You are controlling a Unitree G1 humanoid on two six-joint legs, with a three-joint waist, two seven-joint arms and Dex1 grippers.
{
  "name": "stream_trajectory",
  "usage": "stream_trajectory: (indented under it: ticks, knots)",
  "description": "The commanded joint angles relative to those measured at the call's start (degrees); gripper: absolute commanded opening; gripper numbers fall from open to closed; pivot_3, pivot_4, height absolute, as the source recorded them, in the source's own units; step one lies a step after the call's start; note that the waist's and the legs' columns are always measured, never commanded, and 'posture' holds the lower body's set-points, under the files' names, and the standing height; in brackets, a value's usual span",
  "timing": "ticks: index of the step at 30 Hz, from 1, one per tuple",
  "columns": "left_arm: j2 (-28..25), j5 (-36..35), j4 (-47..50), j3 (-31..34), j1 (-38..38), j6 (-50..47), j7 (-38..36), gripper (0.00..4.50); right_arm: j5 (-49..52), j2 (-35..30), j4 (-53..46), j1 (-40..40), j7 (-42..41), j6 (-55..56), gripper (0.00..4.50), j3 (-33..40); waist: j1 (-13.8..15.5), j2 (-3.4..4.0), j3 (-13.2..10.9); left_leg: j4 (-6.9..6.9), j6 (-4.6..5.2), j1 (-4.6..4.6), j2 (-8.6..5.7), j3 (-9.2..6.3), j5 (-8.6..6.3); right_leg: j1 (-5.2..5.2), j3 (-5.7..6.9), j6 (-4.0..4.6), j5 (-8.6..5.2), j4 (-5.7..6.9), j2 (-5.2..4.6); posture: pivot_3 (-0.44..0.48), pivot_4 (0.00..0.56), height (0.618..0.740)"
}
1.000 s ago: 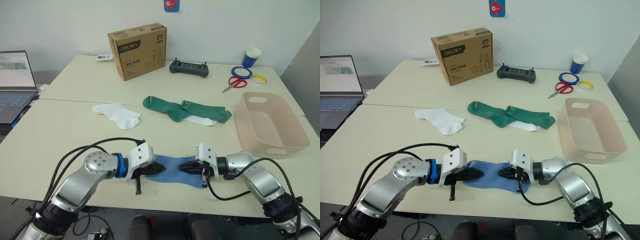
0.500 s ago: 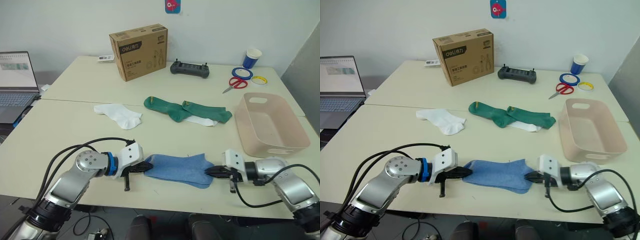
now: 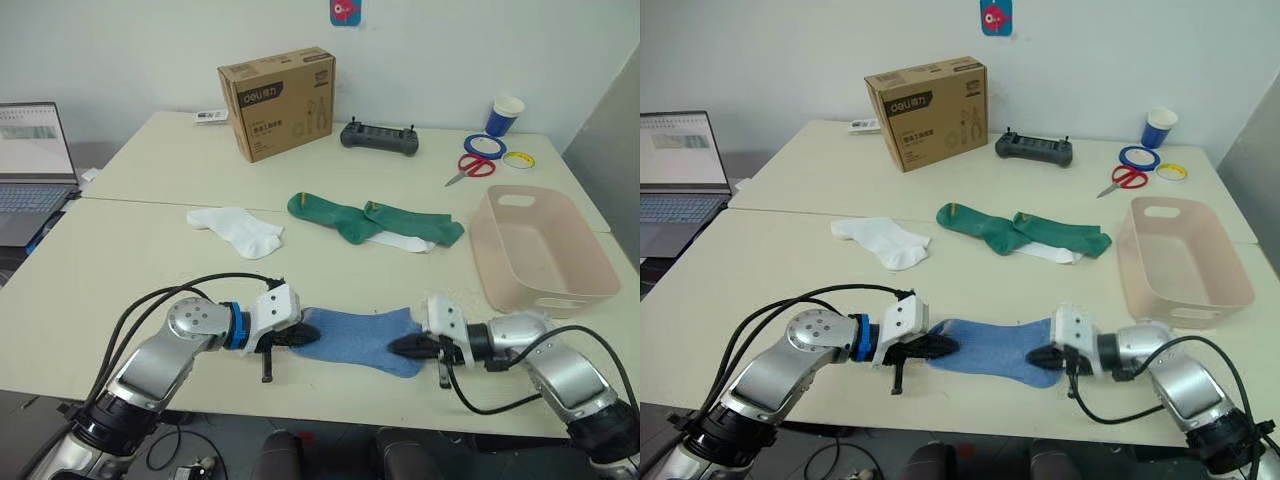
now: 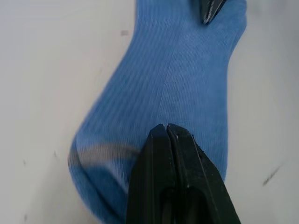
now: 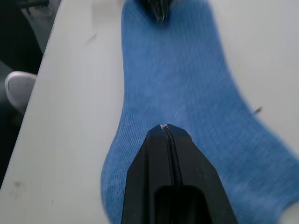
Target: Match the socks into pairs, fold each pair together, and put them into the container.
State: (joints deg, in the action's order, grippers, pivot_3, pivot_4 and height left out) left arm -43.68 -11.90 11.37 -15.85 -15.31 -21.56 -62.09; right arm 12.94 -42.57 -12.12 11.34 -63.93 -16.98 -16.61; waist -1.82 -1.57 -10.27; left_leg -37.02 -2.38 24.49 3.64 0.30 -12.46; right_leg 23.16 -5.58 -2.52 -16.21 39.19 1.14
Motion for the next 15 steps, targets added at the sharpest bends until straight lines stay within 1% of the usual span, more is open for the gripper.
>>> stream_trajectory:
  ticks: [1,5,8,10,11,12,15]
  knots:
    - [-1.7,2.2,-1.0,0.5,0.2,2.9,-0.7,0.02,-0.8,-3.7,-0.6,-1.3,-1.8,2.3,0.00,2.7,0.0,-0.01,0.0,-0.01,0.00,-0.01,0.01,0.00,0.00,-0.02,0.00,-0.02,-0.01,-0.01,0.00,0.000,0.150,0.740]
    - [-1.5,-0.2,0.6,2.4,1.1,2.4,-1.0,0.02,2.3,-5.8,-2.9,-2.1,-2.4,0.0,0.00,6.3,0.0,-0.01,0.0,-0.01,0.00,-0.02,0.01,0.00,0.00,-0.04,0.01,-0.02,-0.01,-0.01,-0.02,0.000,0.150,0.740]
    - [-0.5,-2.2,1.9,3.8,1.5,2.8,-1.2,0.02,7.6,-5.8,-5.9,-1.8,-1.6,-6.8,0.00,9.8,-0.1,0.00,0.0,0.00,0.00,-0.02,0.03,-0.01,0.00,-0.01,0.00,0.00,0.00,0.02,0.00,0.000,0.150,0.740]
    - [0.8,-4.1,3.9,5.2,1.3,2.4,-0.2,0.02,13.2,-4.6,-6.9,-0.5,0.8,-14.3,0.00,13.7,0.0,0.00,0.0,0.00,0.00,-0.02,0.03,-0.05,0.00,-0.02,0.02,0.00,0.00,0.07,0.01,0.000,0.150,0.740]
    - [1.5,-5.3,5.0,6.1,1.2,1.6,0.3,0.00,15.3,-4.2,-6.5,0.1,2.1,-17.8,0.38,15.3,0.0,-0.01,0.0,0.00,0.00,-0.02,0.03,-0.05,0.00,-0.02,0.03,0.00,0.00,0.07,0.00,0.000,0.150,0.740]
    - [2.0,-6.3,6.0,7.1,1.3,1.2,0.9,0.00,16.2,-4.3,-6.1,0.5,2.9,-20.3,0.62,16.2,0.0,-0.01,0.0,-0.03,0.00,-0.02,0.03,-0.05,0.00,-0.03,0.02,0.00,0.00,0.07,0.00,0.000,0.150,0.740]
    - [2.7,-9.6,9.0,10.1,1.7,-0.8,2.1,0.00,16.1,-4.8,-4.8,0.7,4.9,-23.5,1.65,17.3,0.0,-0.01,0.0,-0.02,0.00,-0.01,-0.02,-0.02,0.00,-0.04,0.01,0.02,0.01,0.06,-0.06,0.000,0.150,0.740]
